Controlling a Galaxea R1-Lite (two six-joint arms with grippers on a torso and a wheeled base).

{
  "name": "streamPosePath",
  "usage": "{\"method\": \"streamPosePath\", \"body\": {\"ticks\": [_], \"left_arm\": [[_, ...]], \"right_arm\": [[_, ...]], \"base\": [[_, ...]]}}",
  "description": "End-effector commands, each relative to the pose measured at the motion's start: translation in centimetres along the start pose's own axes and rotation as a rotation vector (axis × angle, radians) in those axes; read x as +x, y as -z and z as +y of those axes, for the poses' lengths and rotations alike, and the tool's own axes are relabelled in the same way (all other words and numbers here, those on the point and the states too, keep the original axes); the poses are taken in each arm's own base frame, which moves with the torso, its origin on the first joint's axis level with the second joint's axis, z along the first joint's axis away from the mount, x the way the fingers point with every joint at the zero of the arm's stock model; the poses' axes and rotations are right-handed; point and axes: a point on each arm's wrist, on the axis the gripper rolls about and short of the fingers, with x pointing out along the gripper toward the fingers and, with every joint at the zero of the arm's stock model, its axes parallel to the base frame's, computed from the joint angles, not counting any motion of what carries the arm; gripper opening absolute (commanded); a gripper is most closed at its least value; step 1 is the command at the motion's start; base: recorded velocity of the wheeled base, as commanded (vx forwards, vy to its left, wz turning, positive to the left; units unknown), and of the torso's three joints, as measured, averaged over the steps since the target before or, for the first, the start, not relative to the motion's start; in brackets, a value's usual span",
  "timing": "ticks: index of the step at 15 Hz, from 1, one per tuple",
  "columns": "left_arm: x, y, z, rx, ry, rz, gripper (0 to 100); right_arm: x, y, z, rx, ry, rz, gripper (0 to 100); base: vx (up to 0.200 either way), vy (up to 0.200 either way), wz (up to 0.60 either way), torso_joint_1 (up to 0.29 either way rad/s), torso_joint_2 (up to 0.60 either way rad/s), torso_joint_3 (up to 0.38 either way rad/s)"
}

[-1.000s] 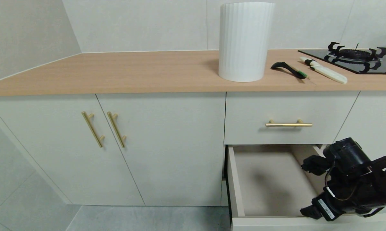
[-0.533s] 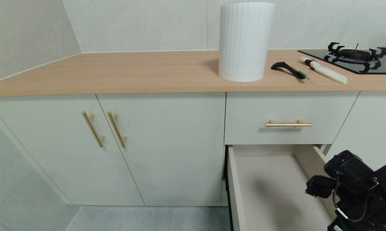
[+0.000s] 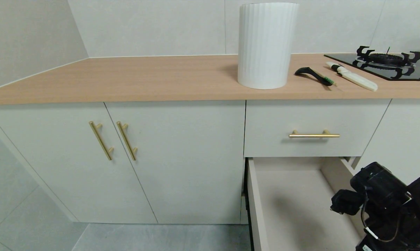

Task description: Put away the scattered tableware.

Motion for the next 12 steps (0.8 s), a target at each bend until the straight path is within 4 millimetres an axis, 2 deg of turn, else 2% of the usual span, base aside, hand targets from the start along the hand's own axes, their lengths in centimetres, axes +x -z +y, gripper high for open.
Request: {"method": "streamPosePath", "body": {"ticks": [1, 3, 4, 7, 12], "left_arm": [[0.0, 0.0, 0.0, 0.0, -0.001, 0.001, 100], [0.0, 0.0, 0.0, 0.0, -0.001, 0.001, 100], [0.0, 0.0, 0.0, 0.0, -0.001, 0.001, 100], [0.0, 0.0, 0.0, 0.0, -0.001, 0.001, 100], [0.0, 0.0, 0.0, 0.0, -0.001, 0.001, 100]], "right_arm": [[-0.4, -1.1, -0.6, 0.049, 0.015, -0.057, 100], [-0.8, -4.2, -1.8, 0.351, 0.027, -0.276, 100], [-0.8, -4.6, -2.2, 0.4, 0.029, -0.319, 100], [-1.2, -5.5, -2.9, 0.441, 0.043, -0.437, 100], [-1.5, -5.6, -3.1, 0.448, 0.05, -0.468, 100]], "base": [[0.0, 0.0, 0.0, 0.0, 0.0, 0.0], [0.0, 0.0, 0.0, 0.0, 0.0, 0.0], [0.0, 0.0, 0.0, 0.0, 0.0, 0.0], [0.0, 0.0, 0.0, 0.0, 0.0, 0.0], [0.0, 0.0, 0.0, 0.0, 0.0, 0.0]]}}
